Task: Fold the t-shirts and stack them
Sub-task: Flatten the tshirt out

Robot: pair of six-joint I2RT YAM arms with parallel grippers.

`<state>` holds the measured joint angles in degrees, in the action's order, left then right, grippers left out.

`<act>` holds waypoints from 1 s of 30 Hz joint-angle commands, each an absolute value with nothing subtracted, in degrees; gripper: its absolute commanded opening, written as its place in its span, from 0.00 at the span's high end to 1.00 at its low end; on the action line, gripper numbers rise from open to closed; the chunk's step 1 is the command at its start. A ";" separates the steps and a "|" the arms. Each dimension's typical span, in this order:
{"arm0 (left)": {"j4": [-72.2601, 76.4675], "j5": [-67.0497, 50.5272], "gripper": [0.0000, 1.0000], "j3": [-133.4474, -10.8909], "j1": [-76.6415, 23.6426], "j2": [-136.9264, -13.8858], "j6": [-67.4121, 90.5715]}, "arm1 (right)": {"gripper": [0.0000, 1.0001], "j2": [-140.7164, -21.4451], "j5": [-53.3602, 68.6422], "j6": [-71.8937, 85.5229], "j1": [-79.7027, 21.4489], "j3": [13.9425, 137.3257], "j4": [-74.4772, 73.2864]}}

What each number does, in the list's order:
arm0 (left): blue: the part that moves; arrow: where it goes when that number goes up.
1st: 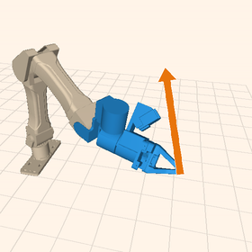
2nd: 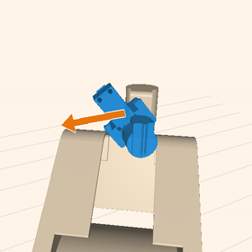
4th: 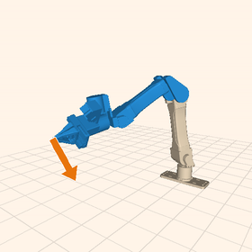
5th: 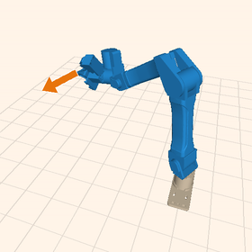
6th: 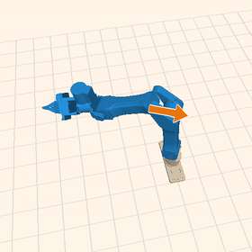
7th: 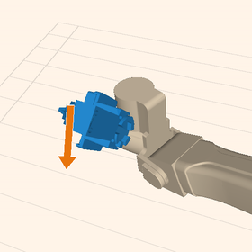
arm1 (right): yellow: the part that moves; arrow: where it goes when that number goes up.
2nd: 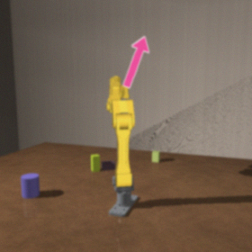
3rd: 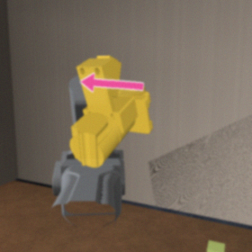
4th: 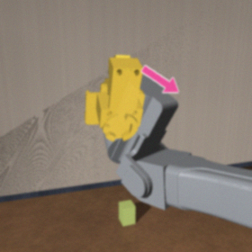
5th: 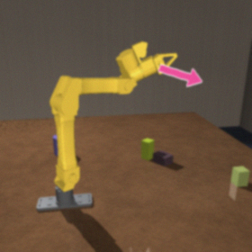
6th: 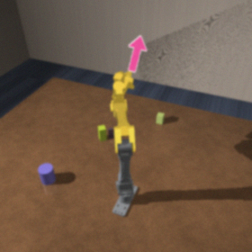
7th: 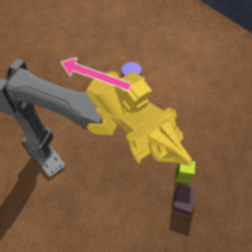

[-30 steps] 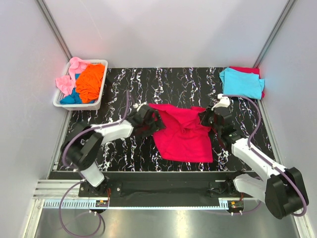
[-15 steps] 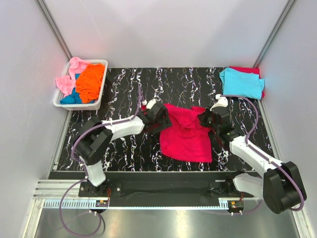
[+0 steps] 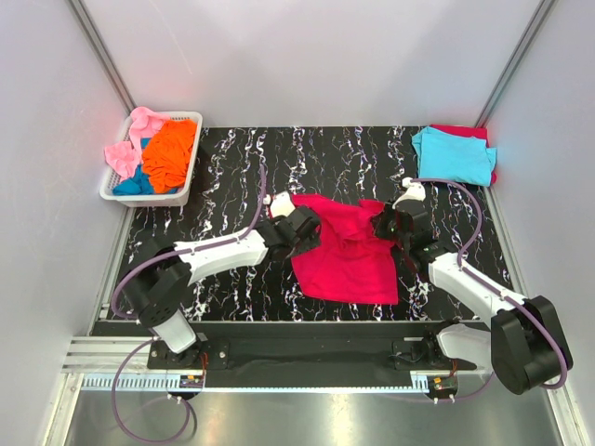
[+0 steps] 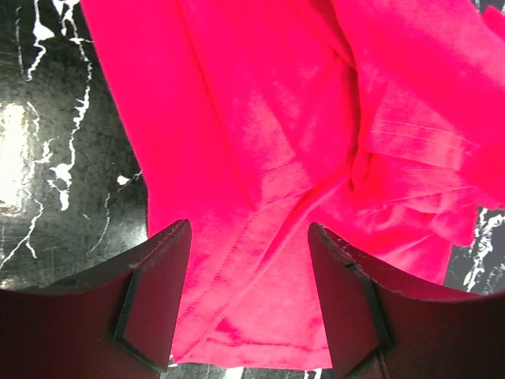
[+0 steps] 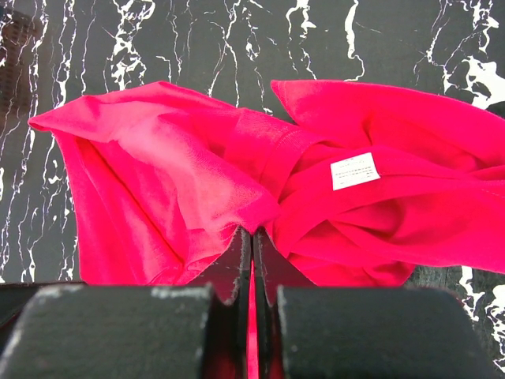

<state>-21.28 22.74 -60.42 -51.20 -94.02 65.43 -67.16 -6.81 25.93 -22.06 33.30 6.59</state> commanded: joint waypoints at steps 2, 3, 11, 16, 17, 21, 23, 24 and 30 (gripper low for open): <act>-20.57 21.63 0.37 -64.77 -51.42 -96.94 65.30 | 1.00 -67.24 -7.30 26.37 -21.88 34.28 8.53; -20.31 21.19 0.38 -65.12 -51.42 -97.55 65.39 | 1.00 -66.98 -7.29 26.37 -21.88 34.10 8.53; -18.98 20.39 0.46 -66.71 -51.42 -99.75 65.30 | 1.00 -66.88 -7.82 26.10 -21.71 34.10 8.09; -19.25 18.73 0.46 -67.32 -51.42 -102.21 66.01 | 1.00 -67.06 -7.65 26.19 -21.80 34.28 8.09; -19.16 18.29 0.46 -67.93 -51.42 -103.61 66.01 | 1.00 -67.15 -7.65 26.28 -21.71 34.19 8.17; -18.90 15.12 0.48 -69.96 -51.33 -107.49 65.56 | 1.00 -67.15 -7.73 26.28 -21.80 34.19 7.82; -18.98 15.12 0.49 -70.05 -51.33 -107.93 65.83 | 1.00 -66.97 -7.73 26.37 -21.71 34.10 7.74; -18.90 15.38 0.49 -70.05 -51.33 -107.84 66.09 | 1.00 -66.89 -7.82 26.37 -21.71 34.19 7.65; -19.86 18.45 0.48 -68.99 -51.24 -106.44 66.45 | 1.00 -67.32 -7.65 26.28 -21.53 34.10 7.56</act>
<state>-19.97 16.78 -68.27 -51.18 -107.83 65.95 -67.22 -6.83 25.96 -21.98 33.30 6.55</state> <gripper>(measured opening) 0.518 0.014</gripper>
